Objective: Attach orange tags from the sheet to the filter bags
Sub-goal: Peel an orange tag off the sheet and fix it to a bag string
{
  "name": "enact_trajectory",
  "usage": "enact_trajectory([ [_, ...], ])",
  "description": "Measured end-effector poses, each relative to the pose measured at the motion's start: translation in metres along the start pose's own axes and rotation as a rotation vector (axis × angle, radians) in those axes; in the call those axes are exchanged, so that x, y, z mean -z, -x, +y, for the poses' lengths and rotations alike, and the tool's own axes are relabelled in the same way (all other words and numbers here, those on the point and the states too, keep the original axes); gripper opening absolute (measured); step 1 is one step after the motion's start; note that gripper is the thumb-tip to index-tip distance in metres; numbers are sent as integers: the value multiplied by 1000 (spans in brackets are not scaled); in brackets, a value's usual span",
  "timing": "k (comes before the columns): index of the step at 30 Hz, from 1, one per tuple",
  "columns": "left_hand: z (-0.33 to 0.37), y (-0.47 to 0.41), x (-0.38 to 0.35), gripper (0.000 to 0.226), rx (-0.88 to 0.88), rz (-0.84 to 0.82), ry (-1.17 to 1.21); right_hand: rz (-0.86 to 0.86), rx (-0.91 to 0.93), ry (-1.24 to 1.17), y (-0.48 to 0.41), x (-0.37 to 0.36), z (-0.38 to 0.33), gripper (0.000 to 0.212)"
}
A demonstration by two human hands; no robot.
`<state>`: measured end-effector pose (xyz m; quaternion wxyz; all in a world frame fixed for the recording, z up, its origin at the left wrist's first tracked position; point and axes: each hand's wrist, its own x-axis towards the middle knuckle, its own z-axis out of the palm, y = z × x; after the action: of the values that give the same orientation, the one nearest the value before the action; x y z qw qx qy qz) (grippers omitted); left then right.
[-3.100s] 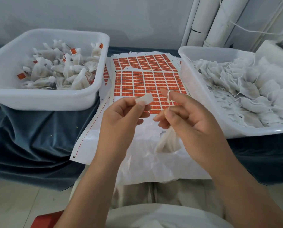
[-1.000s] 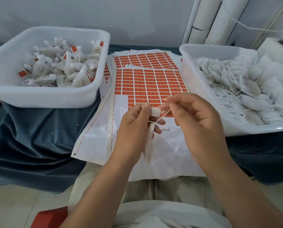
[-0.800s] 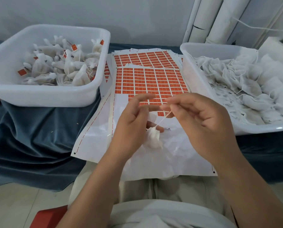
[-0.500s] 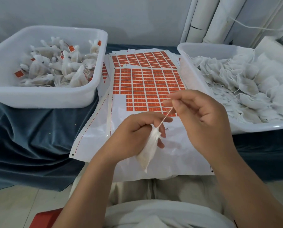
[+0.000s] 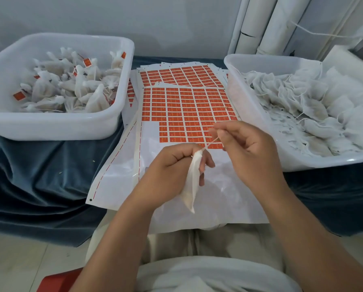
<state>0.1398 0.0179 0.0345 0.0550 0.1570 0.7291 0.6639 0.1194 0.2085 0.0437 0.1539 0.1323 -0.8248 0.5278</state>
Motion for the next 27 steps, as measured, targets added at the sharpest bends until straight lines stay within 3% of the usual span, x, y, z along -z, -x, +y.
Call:
enact_trajectory([
  [4,-2,-1,-7,38,13,200,24,-76,64,208,-1,0,6,22],
  [9,-4,-3,-10,33,36,280,144,-40,188,420,4,0,9,23],
  [16,-7,-4,-5,30,201,266,259,98,174,349,2,3,4,17],
  [20,-7,-3,-8,31,199,223,251,72,149,357,0,5,3,20],
  [25,-1,-3,-8,34,202,87,516,80,110,364,-1,6,7,17],
  [27,0,-1,-7,34,174,71,427,104,105,346,-2,7,6,13],
])
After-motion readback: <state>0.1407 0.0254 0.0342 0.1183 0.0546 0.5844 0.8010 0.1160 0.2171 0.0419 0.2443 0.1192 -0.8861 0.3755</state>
